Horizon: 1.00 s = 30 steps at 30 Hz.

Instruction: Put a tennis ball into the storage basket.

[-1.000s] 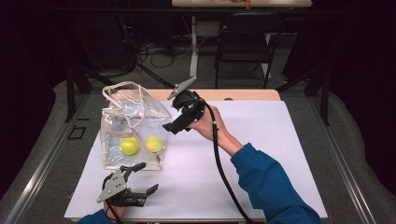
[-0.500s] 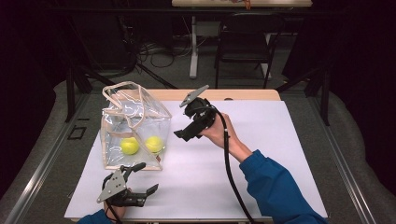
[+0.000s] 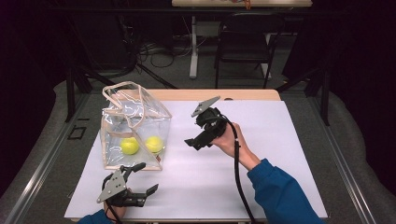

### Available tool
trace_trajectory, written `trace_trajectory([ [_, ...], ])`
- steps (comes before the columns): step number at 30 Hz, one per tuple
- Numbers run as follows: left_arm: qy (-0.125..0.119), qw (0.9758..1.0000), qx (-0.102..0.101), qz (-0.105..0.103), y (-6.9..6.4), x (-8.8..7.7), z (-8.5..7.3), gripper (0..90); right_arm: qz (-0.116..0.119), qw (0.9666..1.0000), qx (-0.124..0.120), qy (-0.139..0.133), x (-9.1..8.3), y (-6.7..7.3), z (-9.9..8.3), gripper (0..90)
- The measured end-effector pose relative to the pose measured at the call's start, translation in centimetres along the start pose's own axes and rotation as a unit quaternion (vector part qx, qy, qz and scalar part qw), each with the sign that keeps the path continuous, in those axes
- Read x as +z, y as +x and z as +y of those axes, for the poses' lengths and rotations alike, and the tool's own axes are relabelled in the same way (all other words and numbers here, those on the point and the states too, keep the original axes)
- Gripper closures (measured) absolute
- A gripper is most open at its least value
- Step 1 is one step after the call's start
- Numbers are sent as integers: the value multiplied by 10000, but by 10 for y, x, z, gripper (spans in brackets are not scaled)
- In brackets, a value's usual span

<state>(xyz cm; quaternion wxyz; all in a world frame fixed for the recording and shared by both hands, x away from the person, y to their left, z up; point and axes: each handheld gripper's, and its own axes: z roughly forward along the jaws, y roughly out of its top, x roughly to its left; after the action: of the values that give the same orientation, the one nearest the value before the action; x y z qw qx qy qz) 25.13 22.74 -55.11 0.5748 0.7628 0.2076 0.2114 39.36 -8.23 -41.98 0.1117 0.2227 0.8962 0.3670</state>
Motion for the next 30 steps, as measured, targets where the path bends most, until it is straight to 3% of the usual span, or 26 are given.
trace_trajectory([
  [22, 4, 10000, 0, 4, 0, 0, 0, 158, -118, 9994, 311, -29, -15, -1, -57, 3],
  [30, -8, 10000, 3, 4, -1, 1, 0, 158, -174, 9991, 346, 172, -22, 3, -84, 3],
])
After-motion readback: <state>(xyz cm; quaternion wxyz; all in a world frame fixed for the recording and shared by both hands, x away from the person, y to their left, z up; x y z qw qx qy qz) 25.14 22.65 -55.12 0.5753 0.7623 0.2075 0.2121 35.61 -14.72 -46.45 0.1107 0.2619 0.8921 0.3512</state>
